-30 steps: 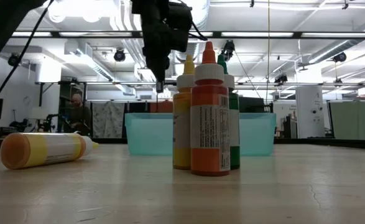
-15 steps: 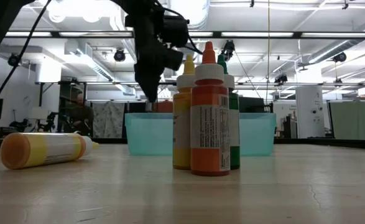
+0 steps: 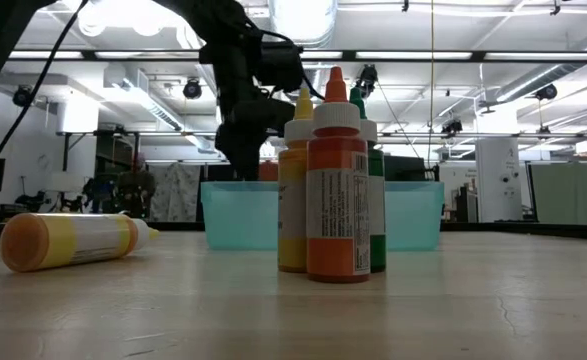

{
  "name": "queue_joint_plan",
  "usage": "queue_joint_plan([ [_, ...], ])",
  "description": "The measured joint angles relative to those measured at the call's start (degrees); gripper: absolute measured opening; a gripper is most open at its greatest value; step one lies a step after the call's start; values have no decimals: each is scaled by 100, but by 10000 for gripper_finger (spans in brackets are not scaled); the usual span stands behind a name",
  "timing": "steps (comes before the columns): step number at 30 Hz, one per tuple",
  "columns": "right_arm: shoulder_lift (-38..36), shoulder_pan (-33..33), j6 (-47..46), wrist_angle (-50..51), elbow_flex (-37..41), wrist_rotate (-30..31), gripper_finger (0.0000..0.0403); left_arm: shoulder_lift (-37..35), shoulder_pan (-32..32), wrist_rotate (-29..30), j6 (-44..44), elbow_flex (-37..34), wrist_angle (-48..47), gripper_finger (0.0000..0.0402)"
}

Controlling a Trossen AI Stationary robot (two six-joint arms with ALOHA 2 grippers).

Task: Pick & Place food coloring
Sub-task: Put the black food coloring bottle into the green container

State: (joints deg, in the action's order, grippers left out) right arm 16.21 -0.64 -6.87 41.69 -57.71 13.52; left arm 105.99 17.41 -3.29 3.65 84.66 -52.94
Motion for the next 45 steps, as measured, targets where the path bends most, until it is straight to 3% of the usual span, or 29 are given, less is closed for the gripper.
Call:
queue_joint_plan([
  [30,2,0,-2,0,2,1,9,9,8,85,201,-903,1053,42],
  [45,2,0,-9,0,2,2,9,9,13,109,121,-935,1091,42],
])
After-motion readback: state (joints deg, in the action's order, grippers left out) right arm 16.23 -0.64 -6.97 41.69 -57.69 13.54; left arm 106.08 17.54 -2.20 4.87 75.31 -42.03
